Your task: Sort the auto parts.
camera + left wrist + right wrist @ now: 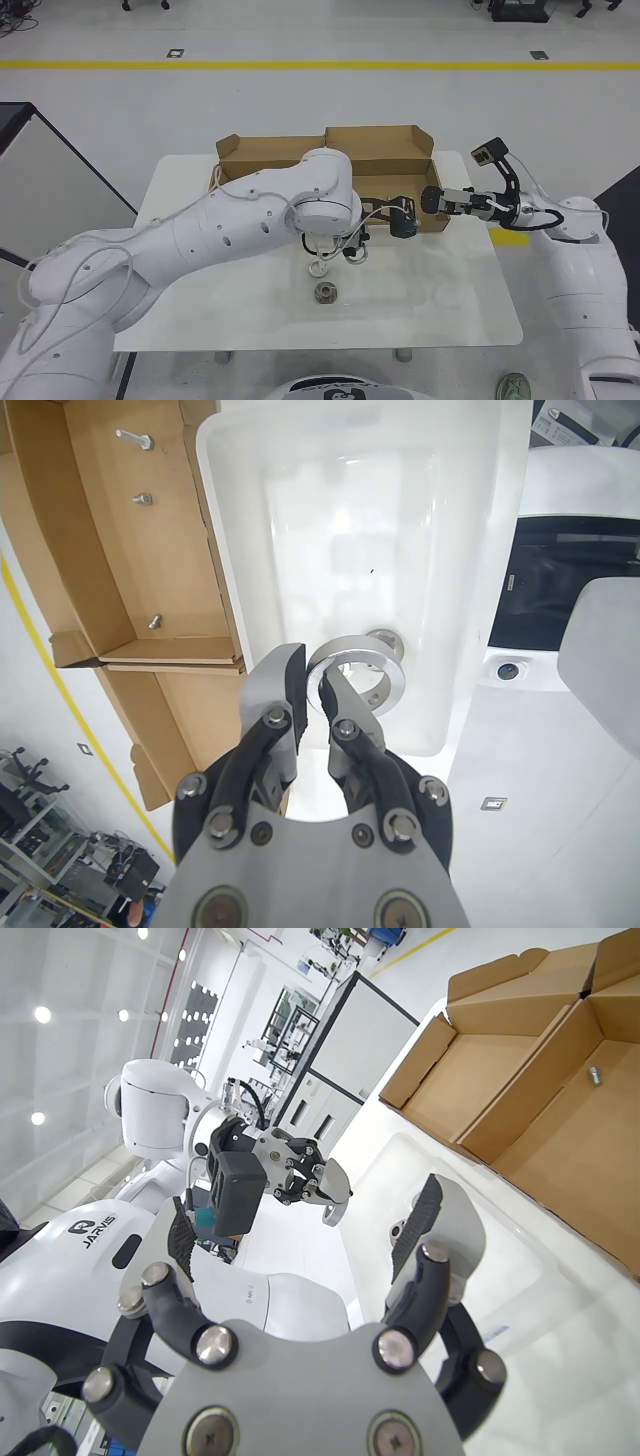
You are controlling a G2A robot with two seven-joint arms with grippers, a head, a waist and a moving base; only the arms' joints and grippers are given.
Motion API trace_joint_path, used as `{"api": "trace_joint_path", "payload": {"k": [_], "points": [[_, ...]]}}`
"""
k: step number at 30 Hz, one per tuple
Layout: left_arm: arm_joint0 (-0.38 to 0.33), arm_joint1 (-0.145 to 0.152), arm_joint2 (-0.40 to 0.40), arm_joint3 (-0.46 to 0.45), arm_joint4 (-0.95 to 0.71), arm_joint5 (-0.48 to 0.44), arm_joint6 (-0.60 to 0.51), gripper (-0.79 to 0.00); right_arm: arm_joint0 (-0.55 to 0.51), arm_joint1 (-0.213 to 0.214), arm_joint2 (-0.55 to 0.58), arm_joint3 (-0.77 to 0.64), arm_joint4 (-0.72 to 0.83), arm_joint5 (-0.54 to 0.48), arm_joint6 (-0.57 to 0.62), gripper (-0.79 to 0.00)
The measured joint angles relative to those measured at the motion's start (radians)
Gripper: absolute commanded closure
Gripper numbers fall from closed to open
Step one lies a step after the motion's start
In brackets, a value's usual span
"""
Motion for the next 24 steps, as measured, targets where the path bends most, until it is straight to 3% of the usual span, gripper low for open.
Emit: {"api": "trace_joint_path", "payload": {"k": [4,8,14,24], "points": [[0.014,0.002,-0.008,0.012,0.007,0.009,0.027,0.0,0.0,0.0,0.0,0.0,0.0,0.0,0.0,-0.785],[0.038,0.021,-0.08,0.042,-0.022,0.03,0.12,0.0,0.0,0.0,0.0,0.0,0.0,0.0,0.0,-0.785],[0.111,0.078,-0.247,0.036,-0.103,0.03,0.25,0.0,0.0,0.0,0.0,0.0,0.0,0.0,0.0,-0.785],[0.331,0.184,-0.597,-0.061,-0.294,-0.095,0.406,0.0,0.0,0.0,0.0,0.0,0.0,0.0,0.0,-0.785]]}}
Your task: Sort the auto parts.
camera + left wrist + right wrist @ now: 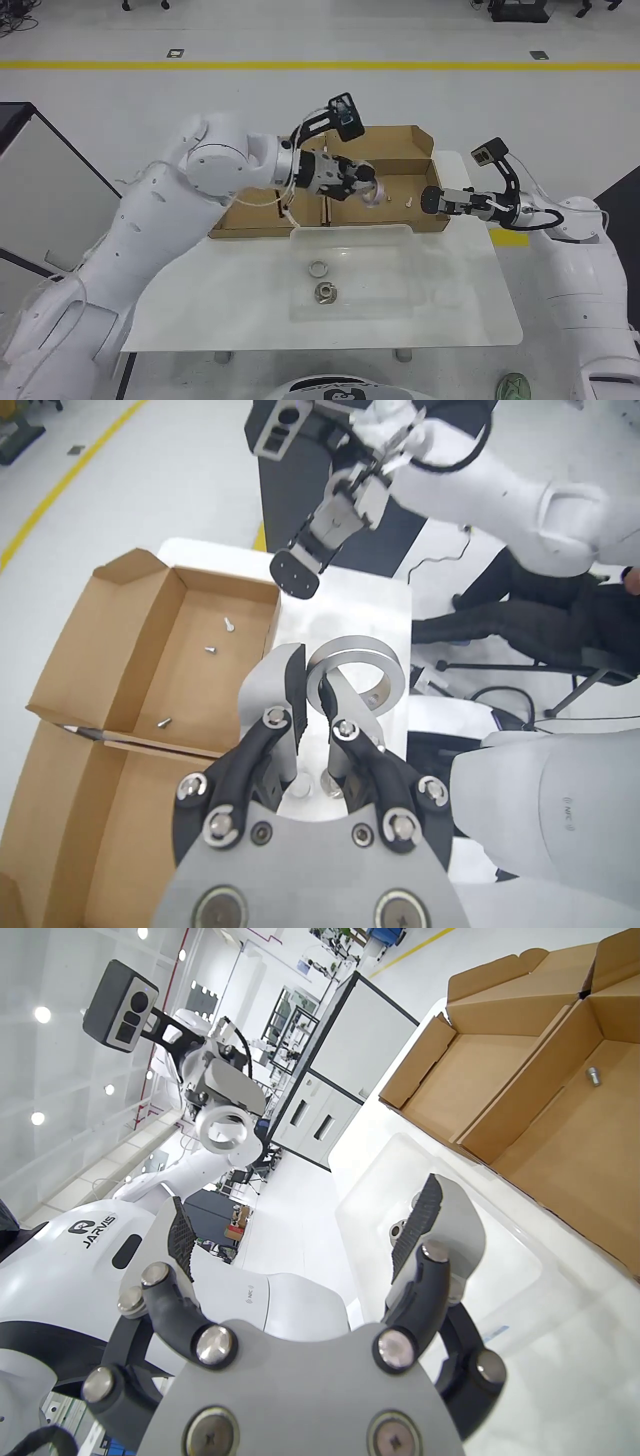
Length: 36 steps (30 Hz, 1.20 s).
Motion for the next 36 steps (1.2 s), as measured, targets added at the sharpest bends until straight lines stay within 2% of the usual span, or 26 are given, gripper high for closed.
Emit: {"api": "trace_joint_path", "payload": {"k": [4,9,15,24,36], "points": [[0.079,0.02,-0.096,-0.03,-0.123,-0.082,0.067,0.0,0.0,0.0,0.0,0.0,0.0,0.0,0.0,-0.785],[0.133,0.03,-0.167,-0.046,-0.269,-0.199,0.126,0.0,0.0,0.0,0.0,0.0,0.0,0.0,0.0,-0.785],[0.135,0.03,-0.186,-0.046,-0.44,-0.325,0.153,0.0,0.0,0.0,0.0,0.0,0.0,0.0,0.0,-0.785],[0.105,0.023,-0.172,-0.013,-0.676,-0.469,0.157,0.0,0.0,0.0,0.0,0.0,0.0,0.0,0.0,-0.785],[0.091,0.025,-0.167,0.005,-0.681,-0.467,0.156,0.0,0.0,0.0,0.0,0.0,0.0,0.0,0.0,-0.785]]}}
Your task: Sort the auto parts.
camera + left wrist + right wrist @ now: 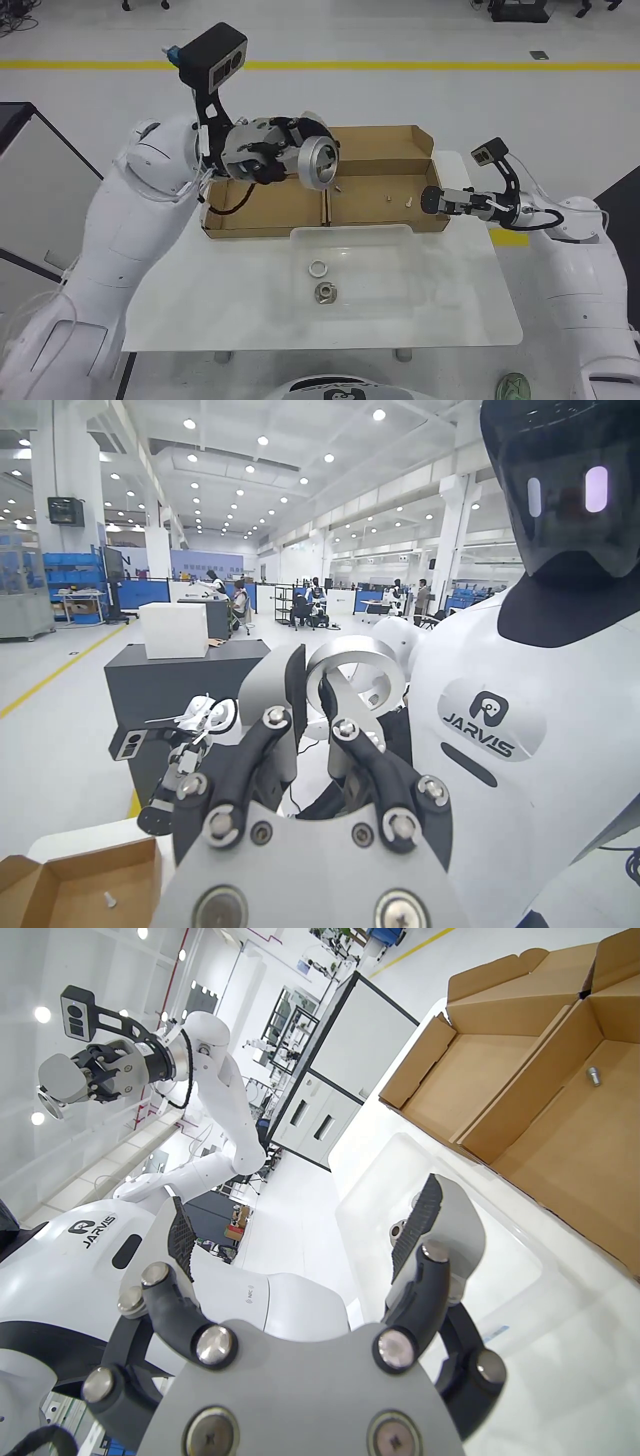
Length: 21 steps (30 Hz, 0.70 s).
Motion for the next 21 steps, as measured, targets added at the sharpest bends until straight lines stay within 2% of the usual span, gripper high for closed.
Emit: {"api": "trace_joint_path", "payload": {"k": [5,11,21], "points": [[0.023,-0.003,-0.005,-0.026,-0.004,0.007,0.051,0.0,0.0,0.0,0.0,0.0,0.0,0.0,0.0,-0.785],[0.05,-0.02,0.018,-0.042,-0.167,-0.043,0.151,0.0,0.0,0.0,0.0,0.0,0.0,0.0,0.0,-0.785],[0.075,-0.053,0.029,-0.063,-0.455,-0.059,0.154,0.0,0.0,0.0,0.0,0.0,0.0,0.0,0.0,-0.785]]}}
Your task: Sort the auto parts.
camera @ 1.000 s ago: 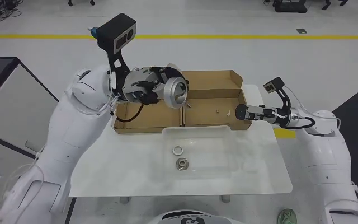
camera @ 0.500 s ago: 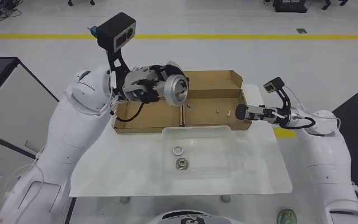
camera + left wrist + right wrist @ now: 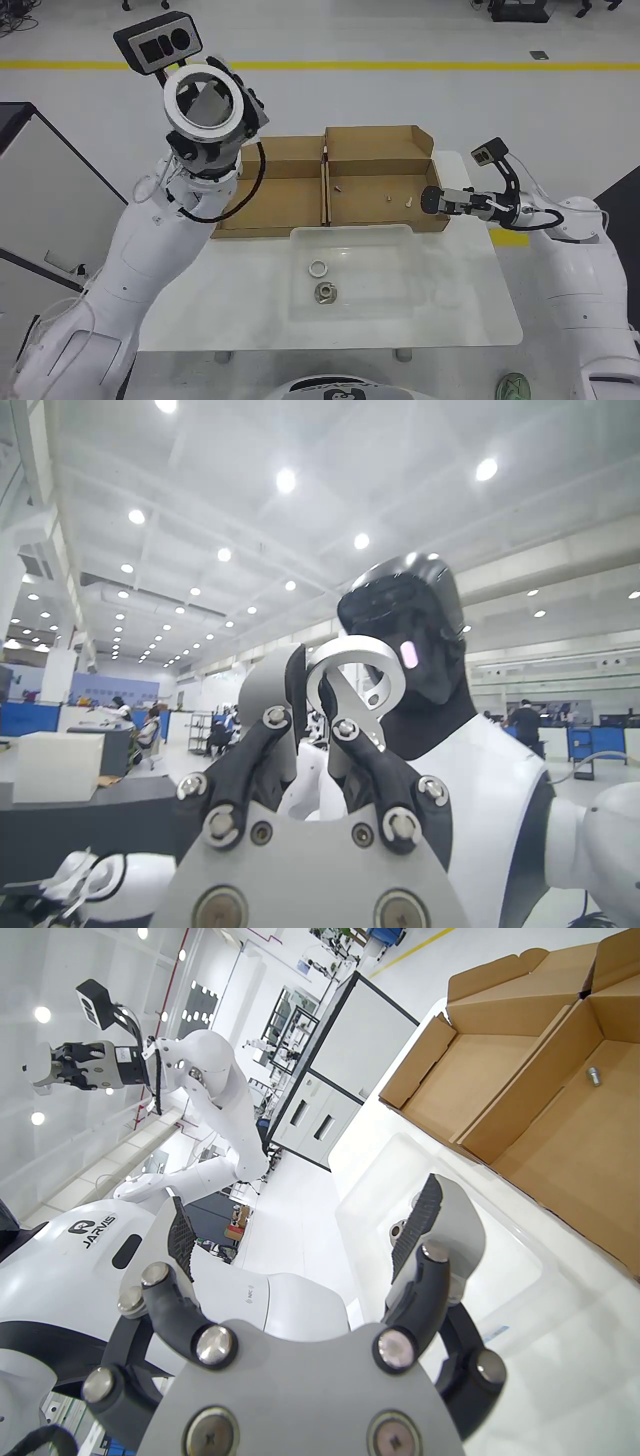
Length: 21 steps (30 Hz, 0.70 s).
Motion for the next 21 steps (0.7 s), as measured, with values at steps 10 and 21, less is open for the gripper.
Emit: {"api": "trace_joint_path", "payload": {"k": [10,21], "points": [[0.011,-0.022,-0.042,0.072,0.078,0.012,-0.096,0.0,0.0,0.0,0.0,0.0,0.0,0.0,0.0,-0.785],[0.027,-0.021,-0.116,0.059,0.479,0.104,-0.051,0.0,0.0,0.0,0.0,0.0,0.0,0.0,0.0,-0.785]]}}
